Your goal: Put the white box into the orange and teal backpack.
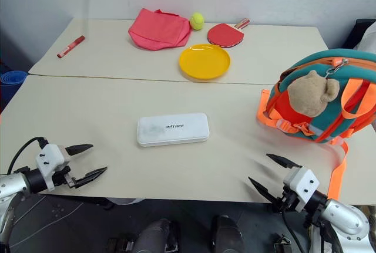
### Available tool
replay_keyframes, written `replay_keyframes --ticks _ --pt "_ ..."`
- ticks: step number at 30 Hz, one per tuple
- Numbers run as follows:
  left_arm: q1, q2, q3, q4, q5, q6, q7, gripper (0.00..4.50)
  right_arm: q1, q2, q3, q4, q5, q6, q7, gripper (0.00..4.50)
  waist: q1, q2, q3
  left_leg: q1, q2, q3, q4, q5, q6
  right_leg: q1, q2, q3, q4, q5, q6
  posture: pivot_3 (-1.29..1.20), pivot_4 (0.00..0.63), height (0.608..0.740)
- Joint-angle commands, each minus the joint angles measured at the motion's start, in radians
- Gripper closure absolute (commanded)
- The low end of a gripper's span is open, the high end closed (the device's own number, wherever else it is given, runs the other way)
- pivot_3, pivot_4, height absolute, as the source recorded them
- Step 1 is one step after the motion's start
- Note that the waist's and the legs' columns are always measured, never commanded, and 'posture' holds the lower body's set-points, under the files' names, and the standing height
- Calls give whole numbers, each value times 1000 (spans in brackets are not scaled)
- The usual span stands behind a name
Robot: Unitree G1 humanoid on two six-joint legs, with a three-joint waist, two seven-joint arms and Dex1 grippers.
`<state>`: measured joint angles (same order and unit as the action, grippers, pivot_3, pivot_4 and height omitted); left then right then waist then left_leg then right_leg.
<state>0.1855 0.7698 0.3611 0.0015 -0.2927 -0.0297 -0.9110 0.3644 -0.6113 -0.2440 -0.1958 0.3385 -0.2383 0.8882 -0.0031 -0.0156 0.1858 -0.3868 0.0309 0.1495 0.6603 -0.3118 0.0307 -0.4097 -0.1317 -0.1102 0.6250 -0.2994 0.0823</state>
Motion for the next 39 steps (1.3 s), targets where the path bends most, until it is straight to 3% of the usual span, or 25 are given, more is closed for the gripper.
replay_keyframes --ticks 1,4,7,10,14,19,24,39 --pt "3 -8 33 -18 -18 -15 16 0 -9 -11 -10 -36 16 14 -3 33 0 0 0 0 0 0 0 0 0 0 0 0 0 0 0 0 150 740" --pt "-58 -23 28 -40 -47 68 59 0 -59 -10 11 -47 41 88 -13 33 0 0 0 0 0 0 0 0 1 0 0 0 1 0 0 0 150 740" --pt "-192 -40 28 -105 -167 331 158 0 -159 -7 52 -61 19 166 -47 33 3 0 0 0 0 -1 1 1 1 0 0 0 2 0 0 0 150 740" --pt "-317 -30 -31 -140 -150 500 242 184 -280 0 107 -58 -26 248 -101 3 2 0 0 -1 0 -2 2 3 0 1 0 -1 3 0 1 0 150 740" --pt "-408 -62 -133 -173 -121 617 302 1220 -445 39 219 -20 -119 334 -169 961 -5 0 0 -1 -1 -1 2 5 4 0 1 -1 3 0 1 0 150 740" --pt "-457 -81 -207 -143 -90 702 338 2784 -665 110 327 214 -274 338 -260 2686 -22 -1 0 -2 0 1 3 6 4 0 3 -1 3 0 1 0 150 740" --pt "-471 -97 -217 -165 -108 733 325 4421 -749 178 377 328 -308 281 -263 4413 -25 -1 0 -3 0 1 4 7 4 -1 3 -1 4 0 1 0 150 740" --pt "-489 -157 -261 -181 -110 684 259 4470 -728 200 405 219 -246 357 -131 4468 -25 -1 0 -3 0 1 4 7 5 0 3 -1 5 1 1 0 150 740"
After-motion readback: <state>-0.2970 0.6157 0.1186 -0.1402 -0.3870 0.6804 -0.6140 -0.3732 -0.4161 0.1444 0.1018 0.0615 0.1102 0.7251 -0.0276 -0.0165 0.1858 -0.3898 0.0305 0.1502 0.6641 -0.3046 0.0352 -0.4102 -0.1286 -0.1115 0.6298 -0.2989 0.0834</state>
